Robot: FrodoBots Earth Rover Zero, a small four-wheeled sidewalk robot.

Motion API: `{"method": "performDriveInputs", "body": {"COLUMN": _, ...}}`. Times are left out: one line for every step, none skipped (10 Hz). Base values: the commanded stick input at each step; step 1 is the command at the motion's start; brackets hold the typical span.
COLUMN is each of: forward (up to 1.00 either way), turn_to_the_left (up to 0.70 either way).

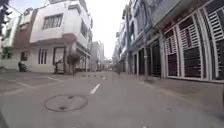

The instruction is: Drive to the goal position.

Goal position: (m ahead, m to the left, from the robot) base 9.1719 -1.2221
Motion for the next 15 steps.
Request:
{"method": "performDriveInputs", "body": {"forward": 0.70, "turn_to_the_left": 0.00}}
{"method": "performDriveInputs", "body": {"forward": 0.70, "turn_to_the_left": 0.00}}
{"method": "performDriveInputs", "body": {"forward": 0.70, "turn_to_the_left": 0.00}}
{"method": "performDriveInputs", "body": {"forward": 0.70, "turn_to_the_left": 0.00}}
{"method": "performDriveInputs", "body": {"forward": 0.70, "turn_to_the_left": 0.00}}
{"method": "performDriveInputs", "body": {"forward": 0.70, "turn_to_the_left": 0.00}}
{"method": "performDriveInputs", "body": {"forward": 0.70, "turn_to_the_left": 0.00}}
{"method": "performDriveInputs", "body": {"forward": 0.70, "turn_to_the_left": 0.00}}
{"method": "performDriveInputs", "body": {"forward": 0.70, "turn_to_the_left": 0.00}}
{"method": "performDriveInputs", "body": {"forward": 0.70, "turn_to_the_left": 0.00}}
{"method": "performDriveInputs", "body": {"forward": 0.70, "turn_to_the_left": 0.00}}
{"method": "performDriveInputs", "body": {"forward": 0.70, "turn_to_the_left": 0.00}}
{"method": "performDriveInputs", "body": {"forward": 0.70, "turn_to_the_left": 0.00}}
{"method": "performDriveInputs", "body": {"forward": 0.70, "turn_to_the_left": 0.00}}
{"method": "performDriveInputs", "body": {"forward": 0.70, "turn_to_the_left": 0.00}}
